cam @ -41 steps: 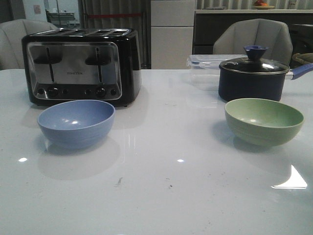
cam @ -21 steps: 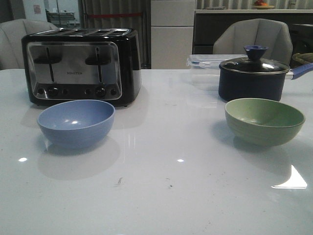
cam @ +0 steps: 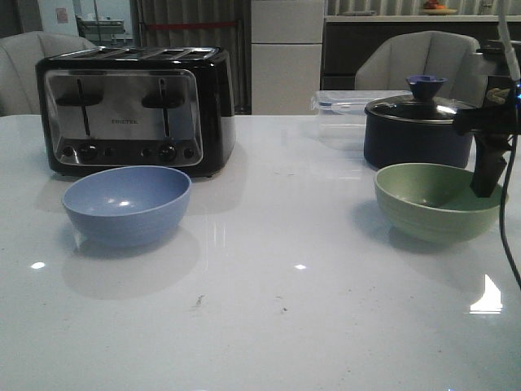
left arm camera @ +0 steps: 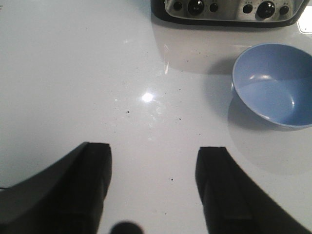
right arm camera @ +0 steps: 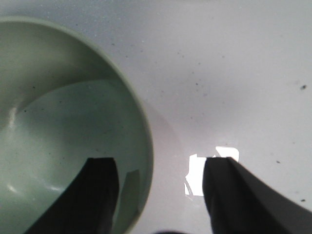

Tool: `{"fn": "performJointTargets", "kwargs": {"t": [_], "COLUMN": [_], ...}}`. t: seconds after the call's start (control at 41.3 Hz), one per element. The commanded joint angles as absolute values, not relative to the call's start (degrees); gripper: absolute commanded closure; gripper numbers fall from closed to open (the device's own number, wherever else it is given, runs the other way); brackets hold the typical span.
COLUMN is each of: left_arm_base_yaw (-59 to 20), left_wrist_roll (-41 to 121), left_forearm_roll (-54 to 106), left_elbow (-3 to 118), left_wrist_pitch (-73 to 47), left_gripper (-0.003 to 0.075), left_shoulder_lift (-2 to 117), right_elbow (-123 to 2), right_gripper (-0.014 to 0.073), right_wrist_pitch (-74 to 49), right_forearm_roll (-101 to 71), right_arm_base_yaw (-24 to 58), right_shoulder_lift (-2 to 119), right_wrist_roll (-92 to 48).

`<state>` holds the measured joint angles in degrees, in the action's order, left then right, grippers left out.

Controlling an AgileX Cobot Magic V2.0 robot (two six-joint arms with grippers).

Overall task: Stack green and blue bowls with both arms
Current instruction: 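Lower the right gripper and grasp the rim of the pale green bowl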

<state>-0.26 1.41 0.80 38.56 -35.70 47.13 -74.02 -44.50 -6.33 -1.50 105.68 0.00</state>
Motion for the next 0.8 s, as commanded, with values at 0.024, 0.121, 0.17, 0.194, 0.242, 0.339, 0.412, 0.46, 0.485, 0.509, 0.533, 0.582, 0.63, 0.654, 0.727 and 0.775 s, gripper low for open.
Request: {"fn": "performJointTargets", "kwargs": {"t": [0.024,0.121,0.17,0.194,0.242,0.339,0.412,0.46,0.485,0.509,0.533,0.582,0.63,0.654,0.727,0.775], "left_arm_base_yaw": [-0.17,-0.17,-0.17,-0.17,-0.17,-0.17,-0.17,-0.17,-0.17,-0.17,-0.17,-0.17,-0.17,-0.17,-0.17,-0.17], "left_wrist_roll": [1.25,1.25,1.25,1.25,1.25,1.25,1.25,1.25,1.25,1.25,1.25,1.25,1.25,1.25,1.25,1.25], "left_forearm_roll": [0.85,0.85,0.85,0.85,0.85,0.85,0.75,0.78,0.78,0.78,0.78,0.78,0.78,0.78,0.78,0.78], "left_elbow": [40.54,40.54,40.54,40.54,40.54,40.54,40.54,40.54,40.54,40.54,40.54,40.54,40.54,40.54,40.54,40.54], "left_wrist_pitch": [-31.49,-31.49,-31.49,-31.49,-31.49,-31.49,-31.44,-31.44,-31.44,-31.44,-31.34,-31.22,-31.10,-31.10,-31.01,-31.01], "left_gripper": [0.0285,0.0285,0.0285,0.0285,0.0285,0.0285,0.0285,0.0285,0.0285,0.0285,0.0285,0.0285,0.0285,0.0285,0.0285,0.0285], "left_shoulder_lift": [47.10,47.10,47.10,47.10,47.10,47.10,47.10,47.10,47.10,47.10,47.10,47.10,47.10,47.10,47.10,47.10], "right_elbow": [-78.39,-79.44,-79.58,-79.58,-79.58,-79.65,-79.76,-79.76,-79.76,-79.76,-79.76,-79.76,-79.76,-79.76,-79.76,-79.76], "right_gripper": [0.0218,0.0295,0.0333,0.0360,0.0398,0.0479,0.0523,0.0540,0.0542,0.0542,0.0542,0.0542,0.0542,0.0542,0.0542,0.0542], "right_wrist_pitch": [-45.49,-45.96,-46.14,-46.08,-45.96,-45.90,-45.90,-45.90,-45.90,-45.96,-46.02,-46.29,-46.93,-47.32,-48.79,-49.54], "right_forearm_roll": [-8.84,-8.85,-8.85,-8.85,-8.85,-8.85,-8.85,-8.85,-8.85,-8.85,-8.85,-8.90,-8.90,-8.90,-8.90,-8.90], "right_arm_base_yaw": [-1.47,-1.47,-1.47,-1.47,-1.47,-1.47,-1.41,-1.12,-0.81,-0.56,-0.20,1.16,2.92,3.80,7.67,10.00], "right_shoulder_lift": [105.65,106.65,106.88,106.88,106.88,106.68,106.12,105.45,104.84,104.35,103.74,102.09,100.85,100.04,98.47,98.09], "right_wrist_roll": [-3.52,-3.52,-3.52,-3.52,-3.52,-3.57,-3.77,-4.07,-4.37,-4.76,-4.93,-5.14,-5.56,-5.66,-5.72,-5.72]}}
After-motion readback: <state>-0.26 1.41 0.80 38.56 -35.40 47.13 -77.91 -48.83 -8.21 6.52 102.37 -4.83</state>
